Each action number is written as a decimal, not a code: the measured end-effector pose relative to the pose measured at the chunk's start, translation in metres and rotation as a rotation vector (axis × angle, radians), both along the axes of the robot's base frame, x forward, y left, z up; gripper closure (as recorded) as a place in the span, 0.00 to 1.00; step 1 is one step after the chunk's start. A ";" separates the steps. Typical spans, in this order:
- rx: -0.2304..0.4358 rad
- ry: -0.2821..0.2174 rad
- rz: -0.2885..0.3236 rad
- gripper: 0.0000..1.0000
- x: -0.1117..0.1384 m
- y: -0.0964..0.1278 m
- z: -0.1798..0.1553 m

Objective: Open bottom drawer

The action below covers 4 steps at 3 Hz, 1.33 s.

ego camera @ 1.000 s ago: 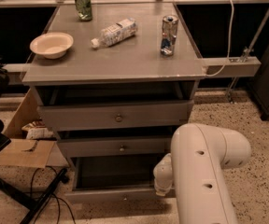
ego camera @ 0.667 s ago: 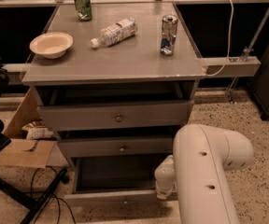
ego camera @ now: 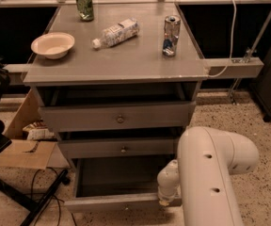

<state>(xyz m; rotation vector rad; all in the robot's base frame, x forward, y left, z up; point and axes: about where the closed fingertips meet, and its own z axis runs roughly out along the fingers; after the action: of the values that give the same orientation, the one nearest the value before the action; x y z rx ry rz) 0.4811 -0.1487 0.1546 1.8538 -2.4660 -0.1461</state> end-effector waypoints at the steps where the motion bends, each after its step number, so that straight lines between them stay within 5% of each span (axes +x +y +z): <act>1: 0.009 0.050 -0.025 1.00 -0.029 -0.007 -0.003; 4: 0.020 0.099 -0.049 1.00 -0.056 -0.010 -0.004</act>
Offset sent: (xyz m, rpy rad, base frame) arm -0.4119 -0.1062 -0.0335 0.1487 0.6854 -0.3499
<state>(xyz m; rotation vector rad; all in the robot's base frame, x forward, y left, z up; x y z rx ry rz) 0.4254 -0.1589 0.1501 1.7494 -2.4533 -0.2586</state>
